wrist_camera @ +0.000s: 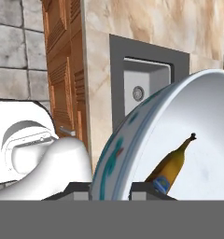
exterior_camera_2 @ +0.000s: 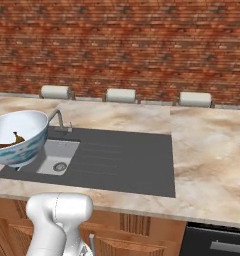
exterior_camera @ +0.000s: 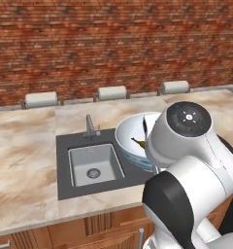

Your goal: Pick the banana from the cabinet and place it in the bowl. Then pick the bowl and place it in the sink. Then turn on the sink facuet.

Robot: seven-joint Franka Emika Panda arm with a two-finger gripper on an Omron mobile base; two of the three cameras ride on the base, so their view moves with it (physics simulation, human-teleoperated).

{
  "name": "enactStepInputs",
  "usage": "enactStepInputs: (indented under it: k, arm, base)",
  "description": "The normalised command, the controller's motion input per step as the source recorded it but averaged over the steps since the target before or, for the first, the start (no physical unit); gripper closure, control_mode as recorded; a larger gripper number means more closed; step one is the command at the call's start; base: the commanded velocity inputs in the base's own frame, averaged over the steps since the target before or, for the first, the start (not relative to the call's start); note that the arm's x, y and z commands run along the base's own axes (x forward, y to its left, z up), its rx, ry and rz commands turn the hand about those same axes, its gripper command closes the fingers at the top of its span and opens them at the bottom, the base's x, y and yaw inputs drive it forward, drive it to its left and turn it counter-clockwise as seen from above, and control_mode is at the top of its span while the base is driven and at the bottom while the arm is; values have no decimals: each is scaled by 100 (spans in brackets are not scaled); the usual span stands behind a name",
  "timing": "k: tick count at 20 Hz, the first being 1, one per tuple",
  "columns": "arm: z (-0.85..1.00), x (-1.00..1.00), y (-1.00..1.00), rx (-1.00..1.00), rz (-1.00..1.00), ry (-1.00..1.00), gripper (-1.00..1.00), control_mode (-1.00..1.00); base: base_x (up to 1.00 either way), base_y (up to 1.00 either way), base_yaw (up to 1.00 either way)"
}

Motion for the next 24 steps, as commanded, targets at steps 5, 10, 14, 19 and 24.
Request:
enactStepInputs:
  k: [5,10,14,19,24]
  arm:
    - [0,0,0,0,0,0,100,100]
    - [0,0,0,0,0,0,100,100]
    - [0,0,0,0,0,0,100,100]
    - [0,0,0,0,0,0,100,100]
    - [0,0,0,0,0,0,100,100]
  base:
    - [29,37,0]
    - [46,18,0]
    - [42,0,0]
    - [14,0,0]
    - [8,0,1]
